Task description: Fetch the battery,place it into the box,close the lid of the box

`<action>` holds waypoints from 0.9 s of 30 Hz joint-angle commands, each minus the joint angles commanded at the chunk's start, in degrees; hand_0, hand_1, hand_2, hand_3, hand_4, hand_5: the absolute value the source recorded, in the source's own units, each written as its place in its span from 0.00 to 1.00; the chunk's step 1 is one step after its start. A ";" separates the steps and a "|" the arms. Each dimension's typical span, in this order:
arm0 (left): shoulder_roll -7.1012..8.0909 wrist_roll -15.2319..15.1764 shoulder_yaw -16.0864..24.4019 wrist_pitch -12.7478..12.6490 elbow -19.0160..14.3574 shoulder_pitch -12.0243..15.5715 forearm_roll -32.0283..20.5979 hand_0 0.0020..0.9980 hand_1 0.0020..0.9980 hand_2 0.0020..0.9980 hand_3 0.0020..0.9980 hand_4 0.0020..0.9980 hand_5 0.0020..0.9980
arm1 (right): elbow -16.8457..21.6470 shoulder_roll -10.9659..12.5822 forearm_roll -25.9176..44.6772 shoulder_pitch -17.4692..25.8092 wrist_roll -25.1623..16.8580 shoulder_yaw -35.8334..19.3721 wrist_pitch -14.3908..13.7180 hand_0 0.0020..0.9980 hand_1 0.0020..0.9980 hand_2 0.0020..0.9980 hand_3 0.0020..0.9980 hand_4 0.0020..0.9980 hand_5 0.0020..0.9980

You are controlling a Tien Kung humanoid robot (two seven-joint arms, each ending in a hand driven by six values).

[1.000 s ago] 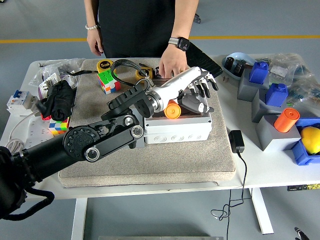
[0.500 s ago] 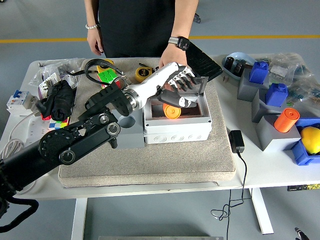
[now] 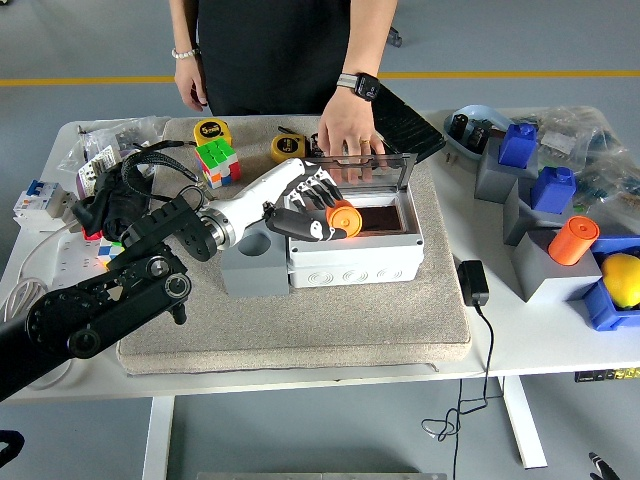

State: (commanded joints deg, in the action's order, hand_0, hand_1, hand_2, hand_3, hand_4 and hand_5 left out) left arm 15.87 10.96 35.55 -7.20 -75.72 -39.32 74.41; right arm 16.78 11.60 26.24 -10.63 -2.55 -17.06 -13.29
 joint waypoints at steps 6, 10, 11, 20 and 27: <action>-0.52 0.31 -0.88 0.16 -0.10 -0.13 0.00 0.38 0.54 0.56 0.55 0.96 0.19 | 0.01 0.00 -0.20 -0.06 0.05 0.36 -0.08 0.67 0.64 0.65 0.54 0.88 0.44; -1.56 0.37 -1.76 0.14 0.09 -0.92 -0.23 0.38 0.55 0.57 0.55 0.96 0.19 | 0.05 0.03 0.07 0.00 -0.04 0.53 -0.05 0.67 0.64 0.65 0.54 0.88 0.44; -2.11 0.40 -2.17 0.15 0.32 -1.32 -0.35 0.38 0.55 0.57 0.55 0.96 0.19 | 0.06 0.04 0.03 0.00 -0.06 0.47 -0.09 0.67 0.64 0.65 0.54 0.88 0.44; -8.08 -0.08 -5.78 -0.07 3.65 -5.01 -2.04 0.38 0.55 0.57 0.55 0.96 0.20 | 0.15 0.03 -0.02 0.02 -0.05 0.21 -0.18 0.67 0.64 0.65 0.54 0.88 0.44; -11.37 -1.03 -6.67 -0.51 5.80 -7.15 -3.95 0.37 0.56 0.57 0.55 0.96 0.20 | 0.18 0.03 0.14 0.00 -0.16 0.23 -0.30 0.67 0.64 0.65 0.54 0.88 0.44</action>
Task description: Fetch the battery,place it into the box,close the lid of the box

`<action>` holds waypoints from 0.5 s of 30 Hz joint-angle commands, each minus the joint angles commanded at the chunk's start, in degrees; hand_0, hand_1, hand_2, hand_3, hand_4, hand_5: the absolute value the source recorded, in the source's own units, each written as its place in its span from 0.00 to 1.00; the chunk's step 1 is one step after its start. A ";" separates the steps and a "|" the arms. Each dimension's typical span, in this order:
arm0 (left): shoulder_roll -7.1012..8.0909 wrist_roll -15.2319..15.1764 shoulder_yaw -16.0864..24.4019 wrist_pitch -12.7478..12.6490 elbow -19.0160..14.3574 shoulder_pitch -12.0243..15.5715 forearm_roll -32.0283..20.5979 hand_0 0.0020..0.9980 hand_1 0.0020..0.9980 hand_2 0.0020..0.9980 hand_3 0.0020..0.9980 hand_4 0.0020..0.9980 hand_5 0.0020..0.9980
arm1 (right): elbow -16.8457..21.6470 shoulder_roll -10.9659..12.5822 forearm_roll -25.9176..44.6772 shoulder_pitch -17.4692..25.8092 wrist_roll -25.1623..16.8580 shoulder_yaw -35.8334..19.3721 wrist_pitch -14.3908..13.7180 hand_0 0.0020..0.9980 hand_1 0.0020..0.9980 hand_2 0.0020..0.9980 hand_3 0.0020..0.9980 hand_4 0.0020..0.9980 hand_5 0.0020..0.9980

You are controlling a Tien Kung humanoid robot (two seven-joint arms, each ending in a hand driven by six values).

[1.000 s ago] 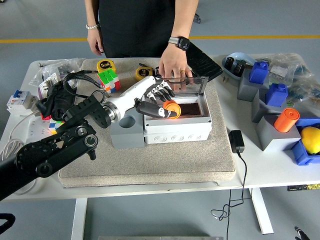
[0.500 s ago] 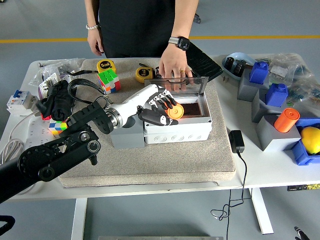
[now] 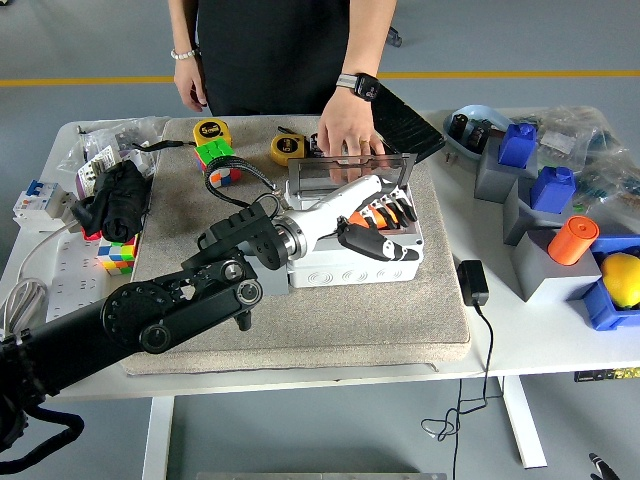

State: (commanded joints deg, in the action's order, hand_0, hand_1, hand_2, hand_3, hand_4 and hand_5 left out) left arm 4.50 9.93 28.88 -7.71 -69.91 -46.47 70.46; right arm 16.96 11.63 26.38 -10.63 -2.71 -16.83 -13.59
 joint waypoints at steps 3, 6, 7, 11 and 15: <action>0.35 -0.51 1.12 -0.27 -1.22 0.13 -0.25 0.37 0.56 0.57 0.55 0.96 0.20 | 0.02 0.01 0.20 0.08 -0.06 -0.03 0.06 0.67 0.64 0.65 0.54 0.88 0.44; 0.92 -2.19 2.49 -1.22 -2.21 0.19 -0.87 0.39 0.57 0.57 0.57 0.96 0.20 | 0.03 0.02 0.40 0.11 -0.12 -0.14 0.12 0.67 0.64 0.65 0.54 0.88 0.44; 1.12 -3.27 3.21 -1.72 -2.40 0.16 -1.11 0.39 0.57 0.57 0.57 0.96 0.20 | 0.01 0.01 0.35 0.10 -0.09 -0.15 0.11 0.67 0.64 0.65 0.54 0.88 0.44; 1.46 -7.28 6.05 -3.53 -1.93 -0.15 -1.27 0.39 0.57 0.57 0.57 0.96 0.20 | -0.02 0.01 0.08 0.04 0.09 -0.06 0.09 0.67 0.64 0.65 0.54 0.88 0.44; 1.42 -7.82 8.33 -3.76 -0.08 -0.50 1.02 0.72 0.73 0.67 0.65 0.96 0.21 | -0.04 -0.01 0.09 0.03 0.13 0.04 0.11 0.67 0.64 0.65 0.54 0.88 0.44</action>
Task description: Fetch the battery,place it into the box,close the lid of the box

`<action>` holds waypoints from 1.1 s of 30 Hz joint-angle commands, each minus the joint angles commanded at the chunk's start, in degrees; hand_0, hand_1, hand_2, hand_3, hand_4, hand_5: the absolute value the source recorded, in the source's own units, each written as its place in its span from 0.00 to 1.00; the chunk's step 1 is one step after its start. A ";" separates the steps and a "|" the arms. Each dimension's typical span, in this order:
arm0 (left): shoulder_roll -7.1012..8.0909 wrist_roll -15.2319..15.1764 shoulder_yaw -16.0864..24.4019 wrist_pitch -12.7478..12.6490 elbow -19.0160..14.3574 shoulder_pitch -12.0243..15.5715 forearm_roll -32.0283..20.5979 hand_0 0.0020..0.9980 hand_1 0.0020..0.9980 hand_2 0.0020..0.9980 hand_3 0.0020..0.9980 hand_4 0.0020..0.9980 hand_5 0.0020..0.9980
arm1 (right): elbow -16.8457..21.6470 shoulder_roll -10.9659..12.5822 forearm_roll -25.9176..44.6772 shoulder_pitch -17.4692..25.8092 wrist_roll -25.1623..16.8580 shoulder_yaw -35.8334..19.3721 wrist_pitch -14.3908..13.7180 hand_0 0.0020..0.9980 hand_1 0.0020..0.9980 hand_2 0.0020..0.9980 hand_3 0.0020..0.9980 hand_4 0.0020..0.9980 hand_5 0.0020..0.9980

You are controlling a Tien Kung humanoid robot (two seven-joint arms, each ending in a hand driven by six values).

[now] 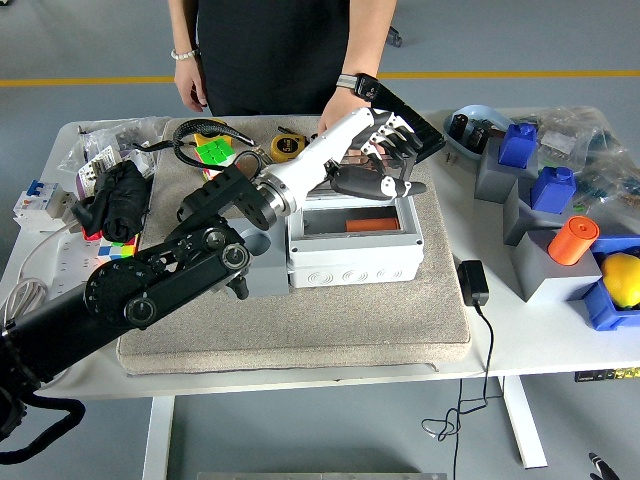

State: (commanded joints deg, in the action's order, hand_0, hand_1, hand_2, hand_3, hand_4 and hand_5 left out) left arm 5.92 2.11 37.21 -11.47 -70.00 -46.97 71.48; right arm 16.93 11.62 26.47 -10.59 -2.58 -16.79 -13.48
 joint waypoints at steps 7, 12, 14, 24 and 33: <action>0.25 1.42 2.03 1.28 4.09 -0.50 3.63 0.85 0.84 0.79 0.78 1.00 0.36 | 0.04 0.01 0.25 0.04 -0.06 0.00 0.00 0.67 0.64 0.65 0.54 0.88 0.44; 0.20 3.18 2.09 2.27 7.28 -0.94 8.45 0.91 0.89 0.86 0.84 1.00 0.43 | 0.05 0.02 0.17 -0.08 -0.04 -0.04 -0.02 0.67 0.64 0.65 0.54 0.88 0.44; 0.22 4.23 1.76 2.90 8.15 -1.06 10.64 0.91 0.89 0.86 0.84 1.00 0.43 | 0.05 0.03 0.18 -0.09 -0.01 0.00 0.01 0.67 0.64 0.65 0.54 0.88 0.44; 0.90 8.71 1.04 5.44 6.93 -0.29 11.27 0.88 0.87 0.83 0.83 1.00 0.47 | 0.09 0.03 -0.17 -0.01 0.00 -0.30 -0.01 0.67 0.64 0.65 0.54 0.88 0.45; 1.68 12.32 0.51 7.93 3.04 0.23 11.21 0.83 0.81 0.80 0.82 1.00 0.47 | 0.10 0.03 -0.17 -0.05 0.04 -0.07 -0.01 0.67 0.64 0.65 0.54 0.88 0.45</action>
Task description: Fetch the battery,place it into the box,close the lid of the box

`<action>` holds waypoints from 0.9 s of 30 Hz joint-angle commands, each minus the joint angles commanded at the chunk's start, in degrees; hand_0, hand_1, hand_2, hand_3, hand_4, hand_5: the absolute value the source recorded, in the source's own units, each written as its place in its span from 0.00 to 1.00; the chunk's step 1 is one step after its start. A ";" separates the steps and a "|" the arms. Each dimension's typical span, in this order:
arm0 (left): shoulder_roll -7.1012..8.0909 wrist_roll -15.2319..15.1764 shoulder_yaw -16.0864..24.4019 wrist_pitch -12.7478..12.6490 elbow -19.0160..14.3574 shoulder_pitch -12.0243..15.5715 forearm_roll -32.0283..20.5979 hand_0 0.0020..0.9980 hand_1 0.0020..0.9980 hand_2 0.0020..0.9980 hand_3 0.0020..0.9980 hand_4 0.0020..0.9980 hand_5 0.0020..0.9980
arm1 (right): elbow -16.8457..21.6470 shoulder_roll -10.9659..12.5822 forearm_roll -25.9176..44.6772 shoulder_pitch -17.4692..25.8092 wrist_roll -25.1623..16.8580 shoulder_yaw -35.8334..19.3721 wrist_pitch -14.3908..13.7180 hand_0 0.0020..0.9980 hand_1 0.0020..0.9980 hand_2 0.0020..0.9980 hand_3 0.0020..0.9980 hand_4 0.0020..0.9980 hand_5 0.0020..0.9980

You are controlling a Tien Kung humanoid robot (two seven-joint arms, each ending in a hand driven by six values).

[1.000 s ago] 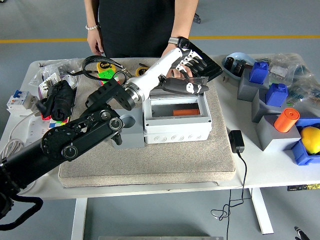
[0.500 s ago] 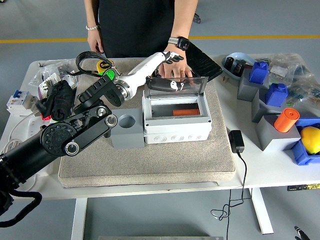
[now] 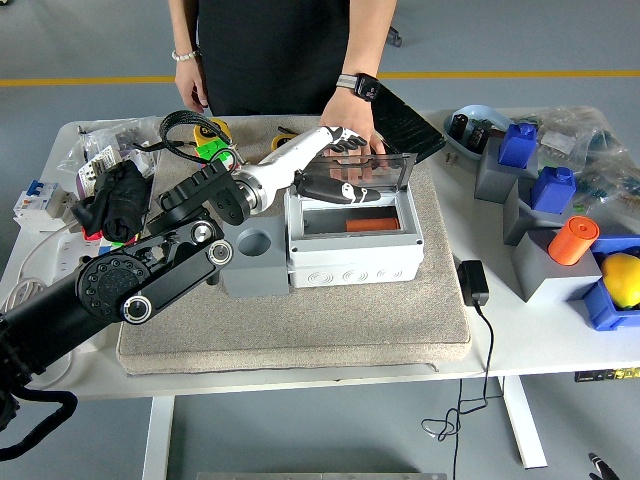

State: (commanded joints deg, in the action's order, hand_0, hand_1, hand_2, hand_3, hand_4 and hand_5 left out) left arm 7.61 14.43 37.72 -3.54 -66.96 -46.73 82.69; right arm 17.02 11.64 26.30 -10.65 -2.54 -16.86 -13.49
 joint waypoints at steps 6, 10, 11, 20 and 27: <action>0.43 1.73 -0.37 1.32 -2.39 0.34 -1.09 0.79 0.79 0.79 0.81 1.00 0.47 | 0.05 0.04 -0.10 -0.02 0.01 0.13 0.04 0.67 0.64 0.65 0.54 0.88 0.45; 0.57 2.17 -0.59 1.68 -3.46 0.75 -1.50 0.79 0.79 0.79 0.81 1.00 0.47 | 0.05 0.07 -0.10 0.08 0.01 0.28 0.09 0.67 0.64 0.65 0.54 0.88 0.45; 0.62 2.37 -0.67 1.85 -3.87 0.92 -1.64 0.79 0.79 0.79 0.81 1.00 0.47 | 0.04 0.07 -0.14 0.13 0.01 0.27 0.08 0.67 0.64 0.65 0.54 0.88 0.45; 0.80 3.49 -0.59 2.72 -6.92 1.68 -2.50 0.77 0.77 0.78 0.81 1.00 0.48 | 0.07 0.02 -0.45 0.38 -0.02 -0.28 0.06 0.67 0.64 0.65 0.54 0.88 0.44; 0.91 3.99 -0.39 3.03 -8.46 1.80 -2.84 0.75 0.76 0.77 0.81 1.00 0.48 | 0.13 0.00 -0.70 0.42 -0.03 -0.84 0.01 0.67 0.64 0.65 0.54 0.88 0.45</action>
State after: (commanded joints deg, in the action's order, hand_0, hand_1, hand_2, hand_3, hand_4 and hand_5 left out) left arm 8.52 18.42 37.32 -0.52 -75.42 -44.94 79.85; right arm 17.15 11.64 25.60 -10.22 -2.58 -17.70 -13.48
